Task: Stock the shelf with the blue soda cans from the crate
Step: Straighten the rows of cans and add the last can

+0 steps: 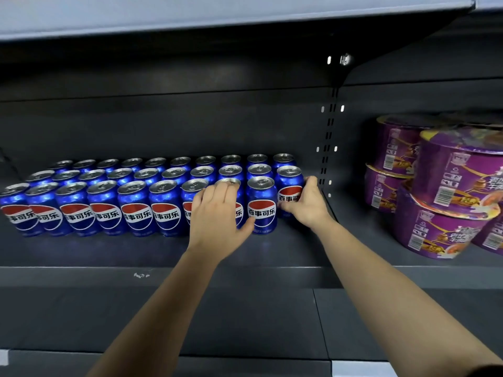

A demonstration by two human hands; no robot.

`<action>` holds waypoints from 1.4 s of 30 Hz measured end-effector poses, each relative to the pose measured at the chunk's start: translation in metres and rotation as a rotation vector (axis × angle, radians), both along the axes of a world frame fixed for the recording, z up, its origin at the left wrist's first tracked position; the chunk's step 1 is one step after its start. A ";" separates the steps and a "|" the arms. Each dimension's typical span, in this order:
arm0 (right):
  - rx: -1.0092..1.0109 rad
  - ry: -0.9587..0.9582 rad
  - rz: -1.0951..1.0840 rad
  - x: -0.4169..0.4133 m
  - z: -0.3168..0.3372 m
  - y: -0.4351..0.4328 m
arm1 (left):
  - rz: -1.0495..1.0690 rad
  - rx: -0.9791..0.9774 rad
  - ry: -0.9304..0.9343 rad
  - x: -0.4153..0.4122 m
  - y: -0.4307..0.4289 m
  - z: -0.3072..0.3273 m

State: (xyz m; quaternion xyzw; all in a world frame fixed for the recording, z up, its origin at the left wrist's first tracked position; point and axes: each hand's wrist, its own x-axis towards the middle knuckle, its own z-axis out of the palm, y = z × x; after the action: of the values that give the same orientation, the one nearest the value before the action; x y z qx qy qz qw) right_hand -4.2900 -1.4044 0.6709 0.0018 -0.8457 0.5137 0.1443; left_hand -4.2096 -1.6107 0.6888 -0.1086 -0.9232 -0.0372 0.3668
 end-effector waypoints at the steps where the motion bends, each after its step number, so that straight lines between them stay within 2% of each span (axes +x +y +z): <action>1: 0.001 0.005 0.002 -0.002 0.000 0.001 | 0.002 0.002 -0.001 -0.001 0.000 0.000; 20: 0.039 -0.012 0.011 0.006 -0.001 0.002 | 0.033 -0.011 -0.059 0.006 0.004 0.006; 25: 0.109 -0.070 -0.066 0.029 0.003 -0.001 | -0.032 0.002 -0.184 0.012 -0.002 0.016; 29: 0.122 -0.033 -0.144 0.058 0.010 -0.011 | -0.048 0.004 -0.180 0.030 -0.015 0.015; 33: 0.145 0.043 -0.168 0.091 0.011 -0.041 | -0.048 0.001 -0.174 0.059 -0.041 0.005; 38: 0.203 0.156 -0.063 0.133 0.007 -0.107 | -0.036 0.019 -0.222 0.102 -0.099 -0.013; 42: 0.242 0.172 0.023 0.172 -0.003 -0.177 | -0.008 -0.001 -0.268 0.142 -0.170 -0.029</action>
State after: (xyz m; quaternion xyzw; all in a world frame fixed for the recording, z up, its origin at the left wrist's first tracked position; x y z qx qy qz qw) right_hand -4.1178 -1.5811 0.6680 0.0728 -0.8858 0.4077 0.2093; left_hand -4.0673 -1.7809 0.6601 -0.1065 -0.9635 -0.0524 0.2401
